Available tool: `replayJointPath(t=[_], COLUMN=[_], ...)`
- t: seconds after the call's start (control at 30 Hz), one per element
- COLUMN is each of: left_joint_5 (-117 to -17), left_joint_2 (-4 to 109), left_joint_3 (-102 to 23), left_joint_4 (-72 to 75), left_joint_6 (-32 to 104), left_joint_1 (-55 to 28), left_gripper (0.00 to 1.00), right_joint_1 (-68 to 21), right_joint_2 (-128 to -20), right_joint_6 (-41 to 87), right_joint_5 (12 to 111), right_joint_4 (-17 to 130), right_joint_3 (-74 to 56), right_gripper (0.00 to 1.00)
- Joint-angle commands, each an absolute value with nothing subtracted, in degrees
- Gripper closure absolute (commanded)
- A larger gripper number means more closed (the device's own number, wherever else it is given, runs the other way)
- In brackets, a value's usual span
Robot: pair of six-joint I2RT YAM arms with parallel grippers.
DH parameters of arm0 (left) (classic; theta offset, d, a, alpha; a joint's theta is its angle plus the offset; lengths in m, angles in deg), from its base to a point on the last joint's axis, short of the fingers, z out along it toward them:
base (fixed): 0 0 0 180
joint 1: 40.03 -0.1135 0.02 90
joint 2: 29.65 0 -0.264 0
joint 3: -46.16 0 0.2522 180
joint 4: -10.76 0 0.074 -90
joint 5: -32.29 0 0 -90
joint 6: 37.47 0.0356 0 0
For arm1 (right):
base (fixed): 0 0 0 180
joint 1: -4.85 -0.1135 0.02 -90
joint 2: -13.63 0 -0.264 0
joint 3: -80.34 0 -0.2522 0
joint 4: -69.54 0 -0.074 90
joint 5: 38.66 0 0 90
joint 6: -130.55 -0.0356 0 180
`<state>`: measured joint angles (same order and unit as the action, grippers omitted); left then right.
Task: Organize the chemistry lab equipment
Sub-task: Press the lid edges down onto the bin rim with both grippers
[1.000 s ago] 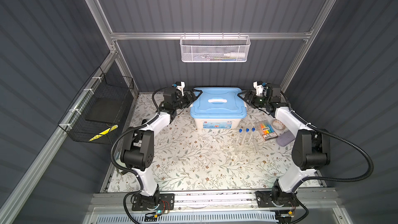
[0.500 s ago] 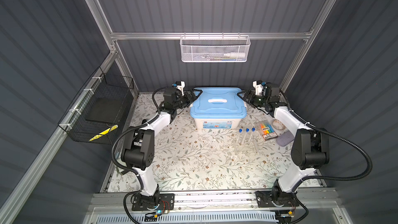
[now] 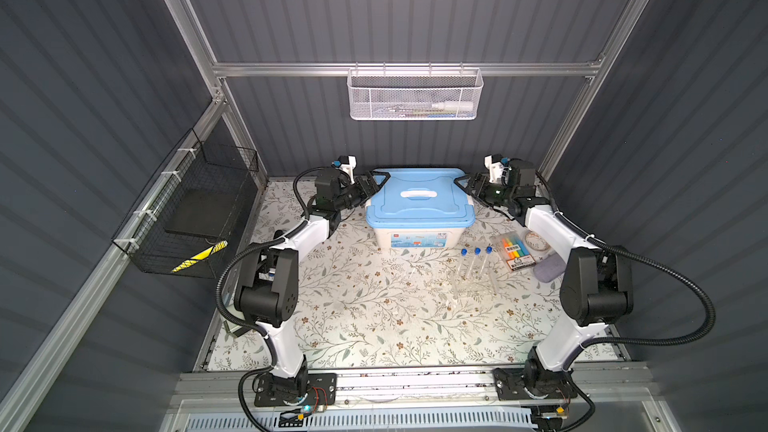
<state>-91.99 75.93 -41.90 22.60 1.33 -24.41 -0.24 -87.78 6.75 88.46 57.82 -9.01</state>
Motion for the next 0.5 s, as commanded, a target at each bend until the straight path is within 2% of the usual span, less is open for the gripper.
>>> replayJointPath(t=[0.0, 0.47], left_joint_5=[-92.8, -90.0], left_joint_2=[79.4, 75.1], left_joint_3=[-40.4, -46.2], left_joint_4=[13.1, 6.3], left_joint_6=[1.8, 7.2], left_joint_1=[-23.3, -23.8], left_gripper=[0.0, 0.0], right_joint_1=[-2.9, 1.8], right_joint_2=[-88.4, -77.9], right_joint_6=[6.8, 12.6], right_joint_5=[90.0, 86.9], right_joint_4=[51.5, 51.5], right_joint_3=[-11.3, -13.1], right_gripper=[0.13, 0.06])
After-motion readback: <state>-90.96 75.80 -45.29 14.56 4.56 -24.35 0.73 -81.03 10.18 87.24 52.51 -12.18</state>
